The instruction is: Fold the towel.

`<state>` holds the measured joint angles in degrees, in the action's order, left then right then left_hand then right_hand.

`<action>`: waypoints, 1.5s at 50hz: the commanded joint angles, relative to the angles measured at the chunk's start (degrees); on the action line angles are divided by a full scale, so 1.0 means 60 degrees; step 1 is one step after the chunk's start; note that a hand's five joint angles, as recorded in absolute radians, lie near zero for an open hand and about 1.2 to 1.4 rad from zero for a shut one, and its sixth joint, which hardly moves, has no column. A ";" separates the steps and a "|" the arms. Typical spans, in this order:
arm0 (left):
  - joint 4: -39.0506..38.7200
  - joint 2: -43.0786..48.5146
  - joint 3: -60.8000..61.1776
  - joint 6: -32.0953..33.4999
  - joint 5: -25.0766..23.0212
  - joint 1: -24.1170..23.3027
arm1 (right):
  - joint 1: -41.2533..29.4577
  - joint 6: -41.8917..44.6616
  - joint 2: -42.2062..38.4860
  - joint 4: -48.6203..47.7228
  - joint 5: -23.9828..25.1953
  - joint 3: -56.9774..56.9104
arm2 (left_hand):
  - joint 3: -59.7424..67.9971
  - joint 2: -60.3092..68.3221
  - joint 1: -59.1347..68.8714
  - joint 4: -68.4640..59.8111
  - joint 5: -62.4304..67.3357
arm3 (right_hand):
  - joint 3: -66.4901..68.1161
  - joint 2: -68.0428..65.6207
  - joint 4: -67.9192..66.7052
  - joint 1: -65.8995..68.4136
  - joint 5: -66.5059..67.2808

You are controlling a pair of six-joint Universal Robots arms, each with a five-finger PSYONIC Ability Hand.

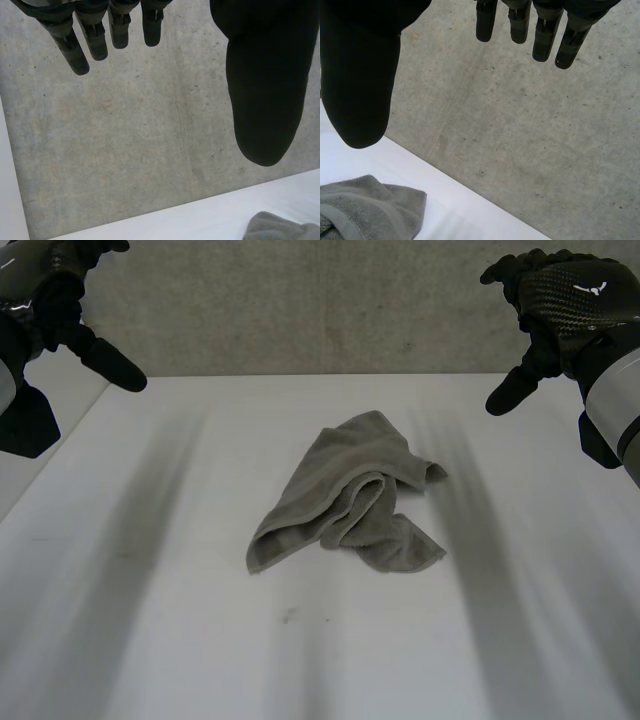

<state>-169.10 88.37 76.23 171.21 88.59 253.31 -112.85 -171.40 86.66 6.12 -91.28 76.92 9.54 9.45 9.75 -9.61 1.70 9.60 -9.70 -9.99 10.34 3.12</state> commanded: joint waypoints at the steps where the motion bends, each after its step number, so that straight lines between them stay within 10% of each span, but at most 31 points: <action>1: 0.0000 0.0110 0.0024 0.0000 0.0000 -0.0002 | 0.0000 0.0002 -0.0001 -0.0009 0.0024 -0.0003 | 0.0085 0.0100 0.0049 -0.0072 -0.0276 | 0.0067 -0.0049 -0.0001 -0.0057 -0.0520; 30: -0.1831 0.5325 -0.1060 0.0059 -0.0015 -0.2947 | 0.0102 0.2243 -0.2123 -0.0199 0.0536 -0.0237 | 0.0506 0.0520 0.0470 -0.0493 0.0144 | 0.0067 -0.0049 -0.0001 -0.0057 -0.0520; 42: -0.2285 0.8764 -0.3899 0.2371 0.0059 -0.3474 | 0.0131 0.2258 -0.2681 -0.0229 0.0507 -0.0384 | 0.0702 0.0716 0.0666 -0.0689 0.0340 | 0.0067 -0.0049 -0.0001 -0.0057 -0.0520; 50: -0.2242 0.9865 -0.5058 0.2461 0.0015 -0.3488 | 0.0337 0.2229 -0.3326 -0.0229 0.0536 -0.0603 | 0.5371 0.5385 0.5335 -0.5358 0.5010 | 0.0067 -0.0049 -0.0001 -0.0057 -0.0520; 56: -0.2242 0.9721 -0.5132 0.2520 0.0161 -0.3664 | 0.0643 0.2244 -0.4203 -0.0199 0.0478 -0.0939 | 1.1505 1.1520 1.1469 -1.1492 1.1144 | 0.0067 -0.0049 -0.0001 -0.0057 -0.0520; 67: -0.0926 0.6401 -0.1977 0.2549 0.1874 -0.3460 | 0.0952 0.2258 -0.4878 -0.0170 0.0551 -0.1145 | 1.1744 1.1759 1.1708 -1.1731 1.1383 | 0.0067 -0.0049 -0.0001 -0.0057 -0.0520; 75: -0.0835 0.3104 0.2478 0.2723 0.1831 -0.1823 | 0.0879 0.2258 -0.4776 -0.0126 0.0580 -0.1160 | 1.1744 1.1759 1.1708 -1.1731 1.1383 | 0.0067 -0.0049 -0.0001 -0.0057 -0.0520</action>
<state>-174.47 120.33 73.28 186.63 99.74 235.37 -107.13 -157.85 57.44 5.16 -87.93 69.97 69.62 69.71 68.06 -69.68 59.09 9.60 -9.70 -9.99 10.34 3.12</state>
